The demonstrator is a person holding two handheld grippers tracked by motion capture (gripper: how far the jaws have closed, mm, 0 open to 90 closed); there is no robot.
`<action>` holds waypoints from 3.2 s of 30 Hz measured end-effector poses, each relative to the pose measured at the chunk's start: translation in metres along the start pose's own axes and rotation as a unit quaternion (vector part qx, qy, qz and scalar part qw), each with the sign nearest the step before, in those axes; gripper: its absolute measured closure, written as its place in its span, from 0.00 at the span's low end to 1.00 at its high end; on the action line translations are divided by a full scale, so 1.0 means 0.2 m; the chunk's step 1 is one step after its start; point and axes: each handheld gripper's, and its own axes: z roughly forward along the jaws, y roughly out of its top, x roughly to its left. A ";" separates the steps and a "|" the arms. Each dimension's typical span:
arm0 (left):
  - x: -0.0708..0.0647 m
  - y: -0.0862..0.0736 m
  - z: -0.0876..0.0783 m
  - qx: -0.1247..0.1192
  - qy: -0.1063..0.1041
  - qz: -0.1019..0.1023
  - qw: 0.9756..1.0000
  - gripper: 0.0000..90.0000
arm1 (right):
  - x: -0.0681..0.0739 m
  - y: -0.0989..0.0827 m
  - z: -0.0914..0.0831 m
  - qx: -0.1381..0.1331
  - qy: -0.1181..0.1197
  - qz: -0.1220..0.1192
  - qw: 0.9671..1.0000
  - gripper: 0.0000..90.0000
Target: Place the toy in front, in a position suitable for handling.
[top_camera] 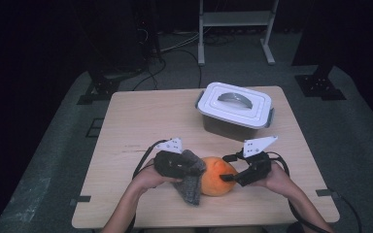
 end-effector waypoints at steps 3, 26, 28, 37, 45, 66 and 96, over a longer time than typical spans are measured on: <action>-0.01 0.01 0.02 0.001 -0.003 0.005 1.000 0.78 | 0.04 0.03 0.03 0.011 -0.009 -0.004 1.000 0.26; -0.01 0.04 -0.24 -0.038 0.018 0.012 0.999 0.80 | -0.01 0.09 0.19 -0.053 0.060 -0.080 0.994 0.63; -0.01 0.02 -0.23 -0.025 0.023 0.010 0.999 0.80 | -0.02 0.10 0.21 -0.040 0.065 -0.088 0.993 0.62; 0.01 -0.06 -0.12 0.000 0.017 -0.001 1.000 0.80 | -0.09 -0.03 0.14 -0.032 0.072 -0.075 0.994 0.58; -0.02 -0.04 -0.06 0.008 0.006 -0.002 1.000 0.79 | -0.08 -0.06 0.06 -0.013 0.044 -0.024 0.999 0.34; -0.07 -0.02 -0.01 0.022 -0.023 0.012 0.999 0.79 | 0.03 -0.07 0.02 -0.024 0.080 -0.029 0.996 0.37; -0.07 0.04 -0.08 0.011 -0.023 0.028 0.999 0.78 | 0.02 -0.06 0.09 -0.012 0.043 -0.017 0.999 0.68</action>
